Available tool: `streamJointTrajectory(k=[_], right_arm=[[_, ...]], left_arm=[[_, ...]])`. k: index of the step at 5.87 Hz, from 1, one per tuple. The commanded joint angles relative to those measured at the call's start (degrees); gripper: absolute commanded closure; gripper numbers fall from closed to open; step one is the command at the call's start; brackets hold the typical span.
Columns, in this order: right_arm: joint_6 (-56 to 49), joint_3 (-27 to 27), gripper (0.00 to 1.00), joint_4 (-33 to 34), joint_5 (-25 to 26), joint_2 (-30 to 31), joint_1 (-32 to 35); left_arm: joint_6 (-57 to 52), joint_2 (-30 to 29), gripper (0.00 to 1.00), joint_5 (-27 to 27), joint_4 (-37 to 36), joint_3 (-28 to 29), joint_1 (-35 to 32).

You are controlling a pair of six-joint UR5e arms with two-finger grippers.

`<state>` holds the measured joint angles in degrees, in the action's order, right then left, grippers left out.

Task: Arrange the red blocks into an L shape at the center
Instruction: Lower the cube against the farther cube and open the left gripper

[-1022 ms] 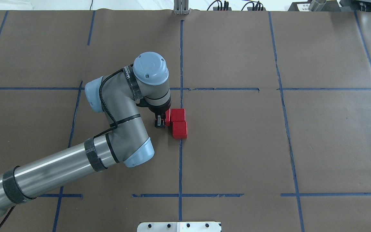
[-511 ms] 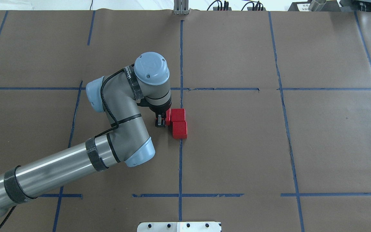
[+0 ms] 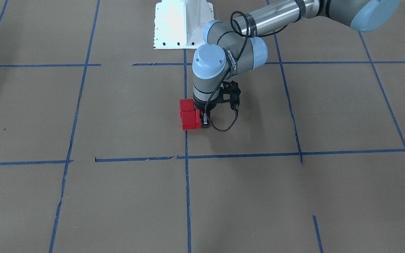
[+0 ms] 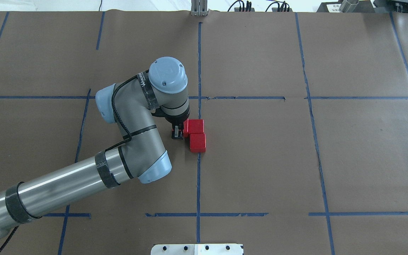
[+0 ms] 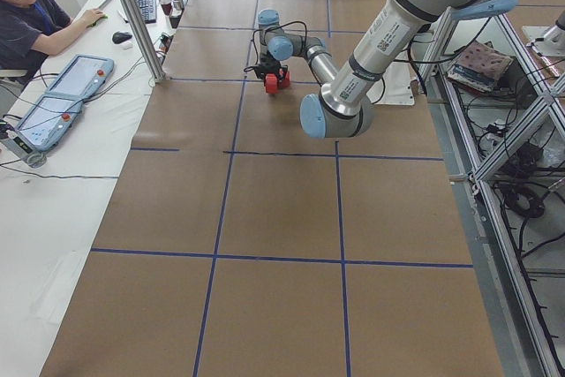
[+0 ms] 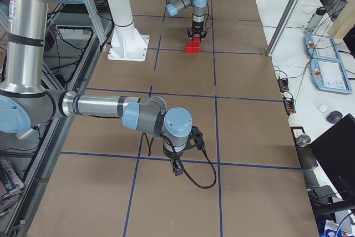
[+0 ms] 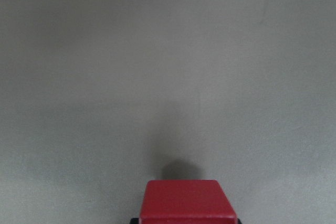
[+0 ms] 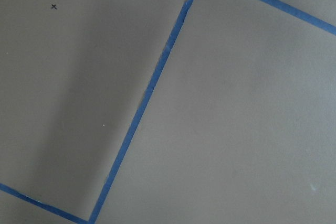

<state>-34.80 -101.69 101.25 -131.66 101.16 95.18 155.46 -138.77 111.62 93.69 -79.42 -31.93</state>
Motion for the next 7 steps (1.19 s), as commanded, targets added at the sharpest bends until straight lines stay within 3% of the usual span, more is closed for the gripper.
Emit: streamJointTrajectory(k=[1,3,5,6,7], right_arm=[[0.00,0.09,0.00,0.00,0.00,0.00,0.00],[-0.09,0.09,0.00,0.00,0.00,0.00,0.00],[-0.09,0.09,0.00,0.00,0.00,0.00,0.00],[0.00,0.09,0.00,0.00,0.00,0.00,0.00],[-0.09,0.18,0.00,0.00,0.00,0.00,0.00]], left_arm=[[-0.33,-0.01,0.83,0.08,0.35,-0.03,0.03],[-0.33,0.08,0.82,0.08,0.35,-0.03,0.03],[-0.42,0.16,0.72,0.26,0.35,-0.03,-0.06],[-8.86,0.51,0.05,0.78,0.18,-0.38,0.11],[-15.38,0.60,0.00,0.61,-0.61,-0.47,0.29]])
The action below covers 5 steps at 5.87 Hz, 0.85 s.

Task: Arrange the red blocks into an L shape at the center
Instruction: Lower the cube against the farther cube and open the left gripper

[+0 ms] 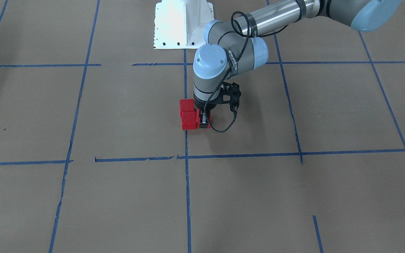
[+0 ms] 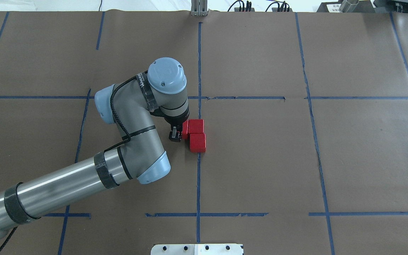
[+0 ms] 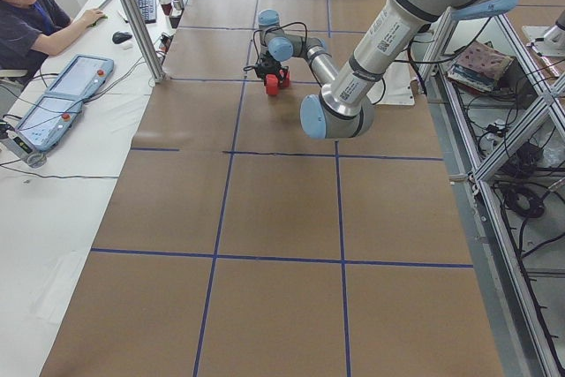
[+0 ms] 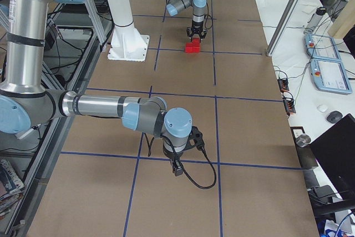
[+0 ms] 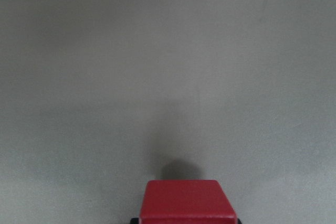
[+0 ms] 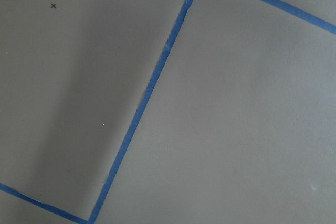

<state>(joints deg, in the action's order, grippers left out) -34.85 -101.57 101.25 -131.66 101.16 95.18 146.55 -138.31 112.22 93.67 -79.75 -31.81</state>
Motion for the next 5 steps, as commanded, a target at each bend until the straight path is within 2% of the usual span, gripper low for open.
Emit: streamJointTrajectory(k=[1,2,3,4,5], right_arm=[[0.04,-0.03,0.00,0.00,0.00,0.00,0.00],[0.04,-0.03,0.00,0.00,0.00,0.00,0.00],[0.04,-0.12,0.00,0.00,0.00,0.00,0.00],[0.22,-0.12,0.00,0.00,0.00,0.00,0.00],[0.31,-0.12,0.00,0.00,0.00,0.00,0.00]], left_arm=[[-5.58,-0.29,0.00,0.01,-0.85,-0.31,0.08],[-3.57,-1.07,0.00,0.10,-1.20,-0.40,-0.18],[-3.81,-1.00,0.00,0.36,-4.86,-3.62,-0.80],[-7.21,-0.21,0.00,0.80,-8.64,-8.44,-1.59],[-14.90,3.28,0.00,4.11,-10.59,-14.06,-3.86]])
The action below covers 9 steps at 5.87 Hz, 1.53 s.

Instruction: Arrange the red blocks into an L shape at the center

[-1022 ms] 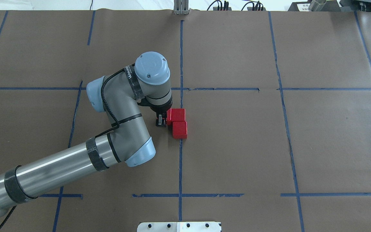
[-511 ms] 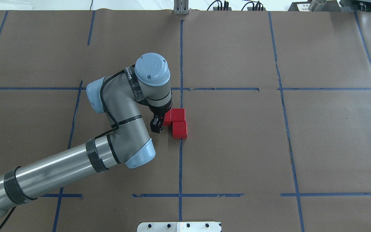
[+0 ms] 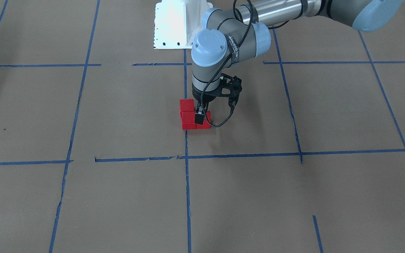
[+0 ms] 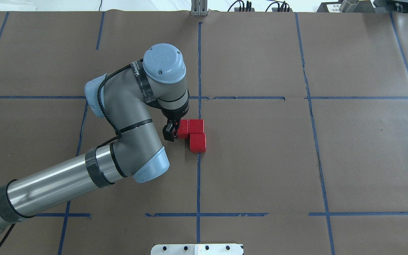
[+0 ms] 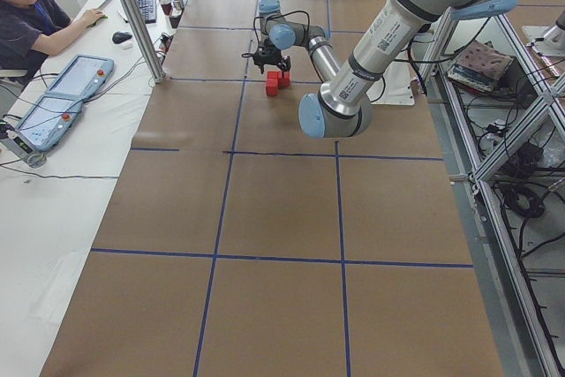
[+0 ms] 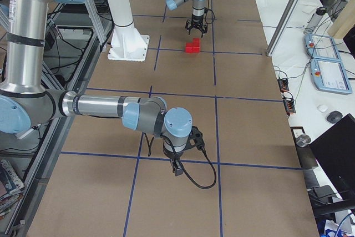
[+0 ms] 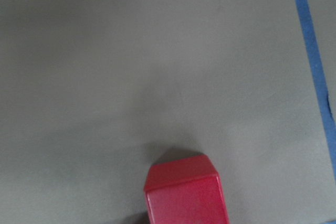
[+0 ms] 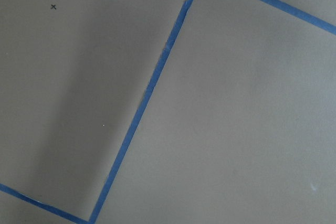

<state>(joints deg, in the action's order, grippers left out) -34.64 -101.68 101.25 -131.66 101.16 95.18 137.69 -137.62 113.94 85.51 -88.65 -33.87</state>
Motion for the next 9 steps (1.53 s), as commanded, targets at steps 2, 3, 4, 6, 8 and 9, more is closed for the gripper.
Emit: streamJointTrajectory(k=[2,3,4,6,8,9], right_arm=[[0.45,0.16,0.00,0.09,-0.09,0.09,0.00],[0.80,0.25,0.00,0.09,-0.09,0.26,0.00],[0.98,0.34,0.00,0.09,-0.09,0.26,0.00],[0.98,0.34,0.00,0.09,-0.09,0.26,0.00],[1.15,0.43,0.00,0.09,-0.09,0.18,0.00],[1.16,0.43,0.00,0.09,-0.09,0.18,0.00]], left_arm=[[-28.58,14.16,0.00,6.01,-2.45,-14.32,-8.19],[-44.10,20.22,0.00,6.46,-2.54,-17.75,-11.27],[-61.58,27.42,0.00,6.47,-2.45,-20.13,-14.61],[-100.32,38.34,0.00,10.38,-2.19,-19.02,-30.46],[-132.97,42.77,0.00,17.10,-2.45,-10.62,-48.13],[-139.64,44.18,0.00,18.23,-2.45,-8.66,-53.70]])
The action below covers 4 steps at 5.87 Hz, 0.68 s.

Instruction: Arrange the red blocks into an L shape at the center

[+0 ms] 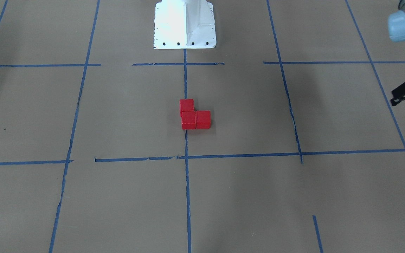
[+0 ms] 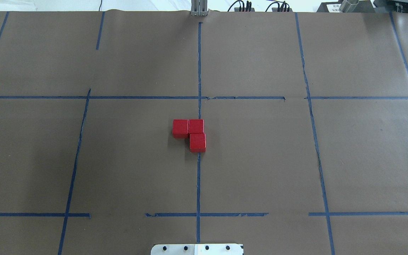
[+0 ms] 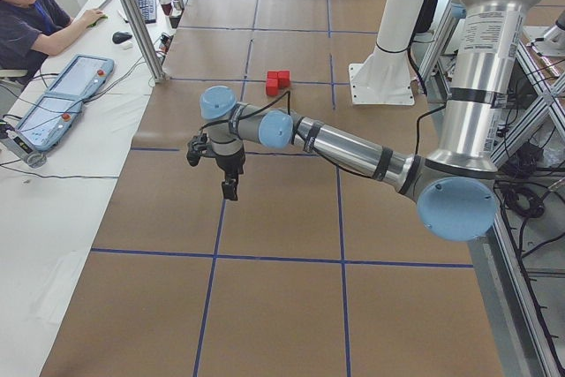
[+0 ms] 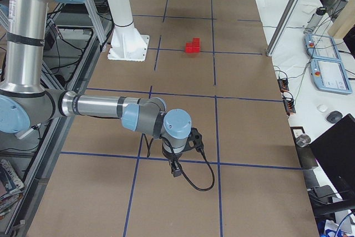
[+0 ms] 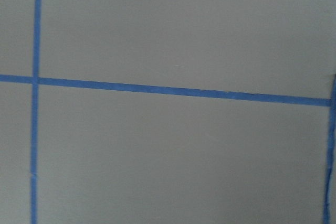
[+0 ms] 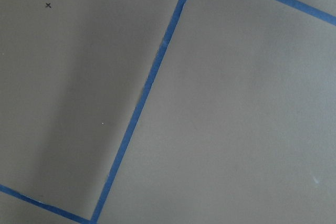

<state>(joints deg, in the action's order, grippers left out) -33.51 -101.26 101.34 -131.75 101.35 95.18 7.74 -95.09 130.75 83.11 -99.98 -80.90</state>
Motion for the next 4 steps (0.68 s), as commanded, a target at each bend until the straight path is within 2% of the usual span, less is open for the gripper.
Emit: streamJointTrajectory(k=[1,2,4], right_arm=[[0.03,0.01,0.00,0.00,0.00,-0.01,0.00],[0.11,0.10,0.00,0.00,0.00,-0.01,0.00],[8.78,-0.25,0.00,-0.09,-0.79,-0.01,0.00]], left_arm=[[-9.94,5.40,0.00,3.70,-0.05,1.20,-7.68],[-8.90,7.79,0.00,4.16,-0.22,-1.77,-7.25],[-9.49,10.95,0.00,9.60,1.79,-1.19,-6.47]])
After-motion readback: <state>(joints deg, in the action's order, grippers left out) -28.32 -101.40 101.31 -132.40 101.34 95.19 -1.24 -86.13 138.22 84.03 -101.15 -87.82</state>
